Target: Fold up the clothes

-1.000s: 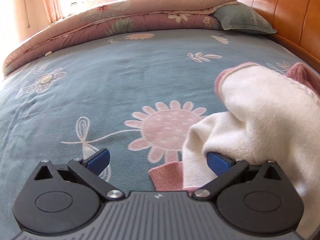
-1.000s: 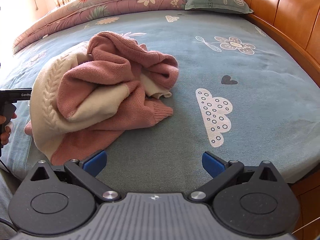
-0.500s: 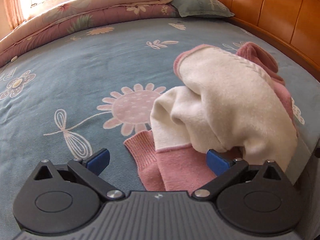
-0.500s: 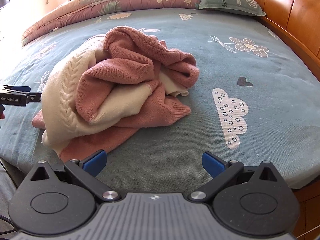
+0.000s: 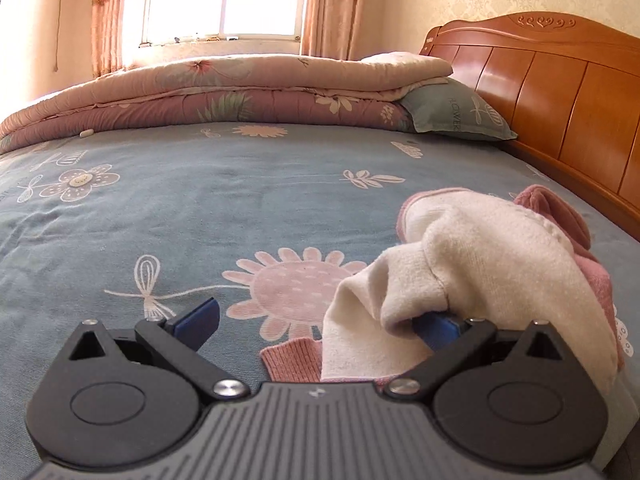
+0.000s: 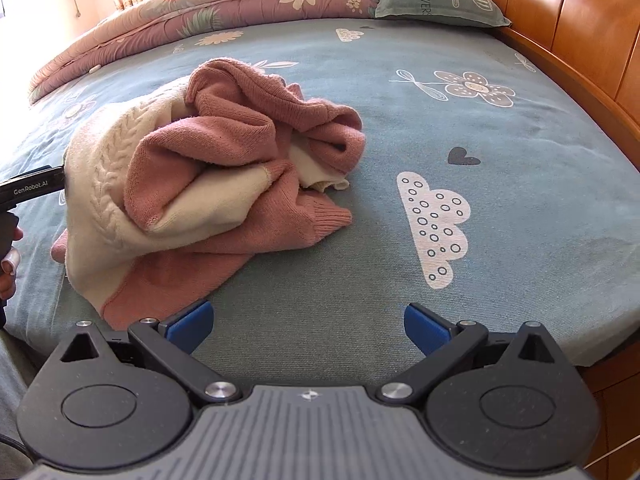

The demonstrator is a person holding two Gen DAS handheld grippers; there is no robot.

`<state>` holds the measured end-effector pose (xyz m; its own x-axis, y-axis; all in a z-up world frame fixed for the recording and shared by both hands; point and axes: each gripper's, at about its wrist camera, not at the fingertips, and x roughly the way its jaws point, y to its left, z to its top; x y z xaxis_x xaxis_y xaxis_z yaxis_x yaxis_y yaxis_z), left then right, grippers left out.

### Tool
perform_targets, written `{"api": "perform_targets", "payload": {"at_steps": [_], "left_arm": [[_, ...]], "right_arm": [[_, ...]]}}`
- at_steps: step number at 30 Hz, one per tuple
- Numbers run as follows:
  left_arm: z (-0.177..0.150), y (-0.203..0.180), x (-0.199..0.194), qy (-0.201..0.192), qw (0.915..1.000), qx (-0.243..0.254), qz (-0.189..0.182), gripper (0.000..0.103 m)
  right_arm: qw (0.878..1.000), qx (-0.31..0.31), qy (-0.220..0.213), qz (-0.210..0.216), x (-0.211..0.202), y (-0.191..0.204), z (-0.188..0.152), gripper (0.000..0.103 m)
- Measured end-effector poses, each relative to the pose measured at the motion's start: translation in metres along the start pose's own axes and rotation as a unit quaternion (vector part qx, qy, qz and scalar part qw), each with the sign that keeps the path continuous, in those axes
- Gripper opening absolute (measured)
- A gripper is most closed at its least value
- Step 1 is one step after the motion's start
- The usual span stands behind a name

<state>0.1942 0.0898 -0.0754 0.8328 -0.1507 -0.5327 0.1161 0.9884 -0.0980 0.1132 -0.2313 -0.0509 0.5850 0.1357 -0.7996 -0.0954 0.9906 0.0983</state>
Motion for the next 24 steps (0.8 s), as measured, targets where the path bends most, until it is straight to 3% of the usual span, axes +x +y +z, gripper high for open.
{"api": "perform_targets", "payload": {"at_steps": [7,9,11,15,17,24], "left_arm": [[0.006,-0.016,0.030,-0.010,0.9995,0.022,-0.021,0.102],[0.011,-0.019,0.039,0.007,0.9992,0.033,0.019,0.103],[0.014,-0.018,0.036,-0.005,0.9959,0.054,0.071,0.103],[0.021,0.005,0.020,-0.020,0.9921,0.022,0.122,0.103],[0.020,0.014,0.013,-0.026,0.9871,0.031,0.155,0.103],[0.020,0.008,0.019,-0.007,0.9953,0.053,0.080,0.102]], "right_arm": [[1.000,-0.020,0.003,0.011,0.002,0.013,-0.002,0.103],[1.000,-0.022,0.003,0.009,0.002,0.014,-0.003,0.103],[1.000,-0.017,0.001,0.008,0.001,0.010,-0.003,0.103],[1.000,-0.004,0.003,0.007,0.005,0.000,-0.004,0.103],[1.000,0.000,0.003,0.009,0.007,-0.002,-0.003,0.103],[1.000,-0.014,-0.023,0.011,0.009,-0.005,0.016,0.103]]}}
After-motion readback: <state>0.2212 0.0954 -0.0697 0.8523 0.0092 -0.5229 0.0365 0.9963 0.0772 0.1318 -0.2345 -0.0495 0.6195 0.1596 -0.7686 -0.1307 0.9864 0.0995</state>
